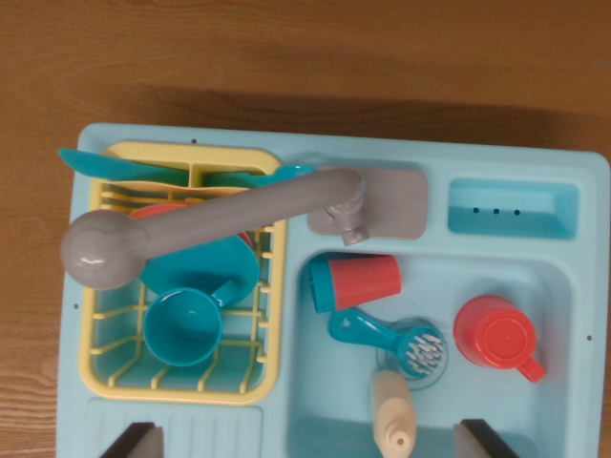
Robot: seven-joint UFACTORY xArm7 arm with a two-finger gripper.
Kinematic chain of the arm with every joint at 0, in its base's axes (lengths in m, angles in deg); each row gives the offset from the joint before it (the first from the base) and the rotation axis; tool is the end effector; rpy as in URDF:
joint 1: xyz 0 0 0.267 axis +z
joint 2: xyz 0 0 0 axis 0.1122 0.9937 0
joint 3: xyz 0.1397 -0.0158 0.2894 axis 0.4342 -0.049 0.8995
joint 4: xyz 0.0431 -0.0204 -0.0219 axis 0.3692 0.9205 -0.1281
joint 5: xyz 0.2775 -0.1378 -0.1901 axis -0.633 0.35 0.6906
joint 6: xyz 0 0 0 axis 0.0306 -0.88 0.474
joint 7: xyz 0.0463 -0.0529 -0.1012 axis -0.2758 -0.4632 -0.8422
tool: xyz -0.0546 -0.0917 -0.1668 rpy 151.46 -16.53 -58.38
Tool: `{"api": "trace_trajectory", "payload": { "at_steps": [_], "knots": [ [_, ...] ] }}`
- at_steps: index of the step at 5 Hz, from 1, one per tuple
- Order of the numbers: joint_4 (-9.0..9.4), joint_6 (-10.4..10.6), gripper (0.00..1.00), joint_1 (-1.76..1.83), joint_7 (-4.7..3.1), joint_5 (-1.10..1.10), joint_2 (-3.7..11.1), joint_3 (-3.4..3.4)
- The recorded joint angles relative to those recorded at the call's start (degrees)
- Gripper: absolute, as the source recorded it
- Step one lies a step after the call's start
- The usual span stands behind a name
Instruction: Pick detergent from the sink
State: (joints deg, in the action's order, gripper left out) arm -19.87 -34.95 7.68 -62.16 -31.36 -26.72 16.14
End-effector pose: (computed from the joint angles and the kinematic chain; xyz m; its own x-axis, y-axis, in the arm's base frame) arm 0.4831 0.0059 0.3827 0.9990 0.0384 0.0214 0.0386 -0.9992 -0.0102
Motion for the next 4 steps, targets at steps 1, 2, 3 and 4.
{"api": "trace_trajectory", "payload": {
  "at_steps": [1,2,3,4],
  "knots": [
    [1.05,1.0,0.00,-0.09,-0.24,-0.02,0.07,-0.12],
    [1.05,1.0,0.00,-0.09,-0.24,-0.02,0.07,-0.12],
    [2.39,2.3,0.00,-0.20,-0.55,-0.03,0.16,-0.27],
    [2.39,2.3,0.00,-0.20,-0.55,-0.03,0.16,-0.27]
  ]
}}
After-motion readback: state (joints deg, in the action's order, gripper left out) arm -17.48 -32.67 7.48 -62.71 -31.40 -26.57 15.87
